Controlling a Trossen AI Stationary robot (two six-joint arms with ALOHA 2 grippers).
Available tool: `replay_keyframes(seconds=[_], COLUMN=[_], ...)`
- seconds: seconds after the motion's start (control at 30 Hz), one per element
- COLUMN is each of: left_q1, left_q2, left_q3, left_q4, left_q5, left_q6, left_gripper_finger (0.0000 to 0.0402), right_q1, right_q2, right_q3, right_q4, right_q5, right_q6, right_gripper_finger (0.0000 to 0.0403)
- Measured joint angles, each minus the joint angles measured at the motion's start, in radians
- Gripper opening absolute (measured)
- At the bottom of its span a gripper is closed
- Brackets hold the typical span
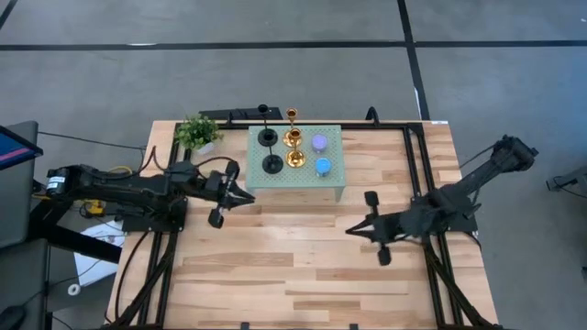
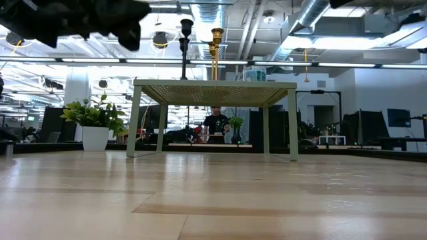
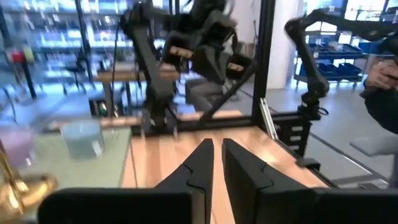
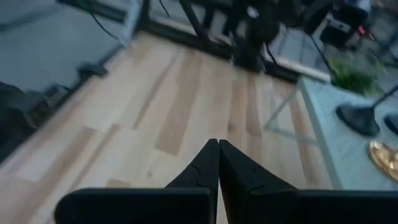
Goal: Pick & Place candle stick holders
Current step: Return to Home Position
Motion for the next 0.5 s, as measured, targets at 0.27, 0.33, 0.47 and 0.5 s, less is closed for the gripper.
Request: replay_keyframes(seconds=[0.27,0.33,0.47,0.5], left_q1=[-0.053,-0.060,-0.082,-0.089], left_q2=[-0.138,-0.163,-0.205,-0.216], left_q3=[0.000,0.001,0.001,0.001], left_q4=[-0.082,-0.125,-0.151,-0.150], left_q5=[-0.131,-0.141,-0.159,-0.167], left_q6=[0.039,0.039,0.063,0.076], left_gripper_finger=[0.0022,0.0020,0.0014,0.0013], right_q1=[-0.113,-0.147,-0.195,-0.205], right_q2=[-0.263,-0.319,-0.427,-0.453], right_q3=[-0.186,-0.218,-0.258,-0.265], right_q4=[0.168,0.168,0.168,0.169], right_q5=[-0.293,-0.296,-0.333,-0.350], right_q6=[-0.081,-0.070,-0.096,-0.112], right_gripper_finger=[0.0000,0.0000,0.0000,0.0000])
